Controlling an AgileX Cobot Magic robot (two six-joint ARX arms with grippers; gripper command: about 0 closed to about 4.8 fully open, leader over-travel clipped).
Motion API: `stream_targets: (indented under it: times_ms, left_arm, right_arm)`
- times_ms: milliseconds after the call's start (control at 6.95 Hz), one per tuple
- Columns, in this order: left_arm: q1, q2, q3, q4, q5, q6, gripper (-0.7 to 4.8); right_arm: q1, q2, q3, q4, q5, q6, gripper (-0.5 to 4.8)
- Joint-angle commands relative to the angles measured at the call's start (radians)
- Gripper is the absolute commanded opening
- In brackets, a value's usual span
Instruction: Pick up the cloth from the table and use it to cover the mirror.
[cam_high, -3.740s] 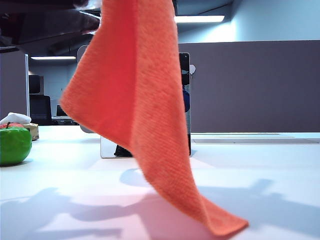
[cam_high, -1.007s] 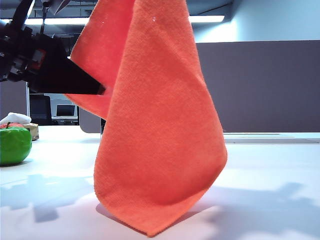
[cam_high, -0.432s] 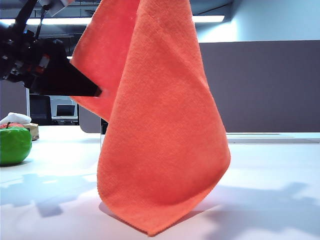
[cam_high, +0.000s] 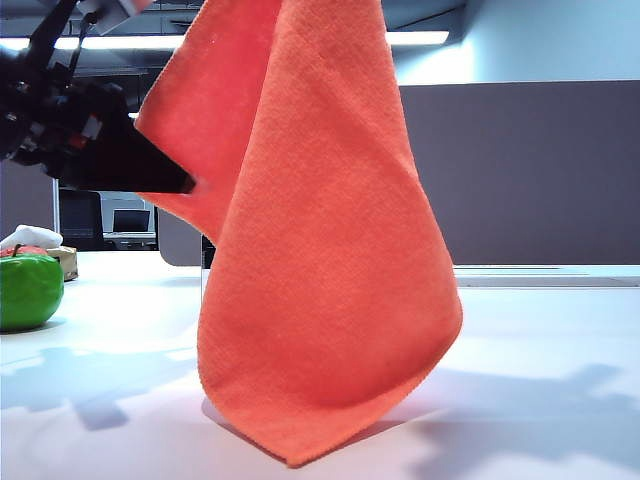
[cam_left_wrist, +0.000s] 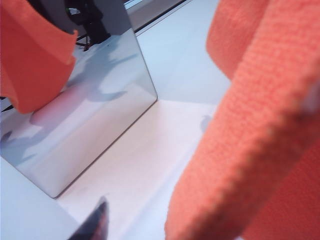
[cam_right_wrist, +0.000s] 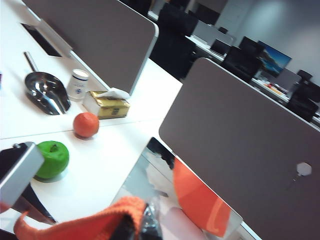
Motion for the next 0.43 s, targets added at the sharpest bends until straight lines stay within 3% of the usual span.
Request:
stream_targets:
  times_ms: [144,288,432]
  left_arm:
    - [0.000,-0.002,0.005,0.014,-0.010,-0.004,1.83]
    - [0.000,-0.003,0.005,0.022,-0.009,-0.004,2.47]
    - [0.000,-0.003,0.005,0.022,-0.010,-0.004,2.46]
  right_arm:
    - [0.002,-0.004,0.004,0.011,0.029,-0.002,-0.06]
    - [0.002,-0.004,0.004,-0.013,0.041,-0.002,-0.06]
    - [0.001,-0.004,0.004,-0.014,0.086,-0.002,-0.06]
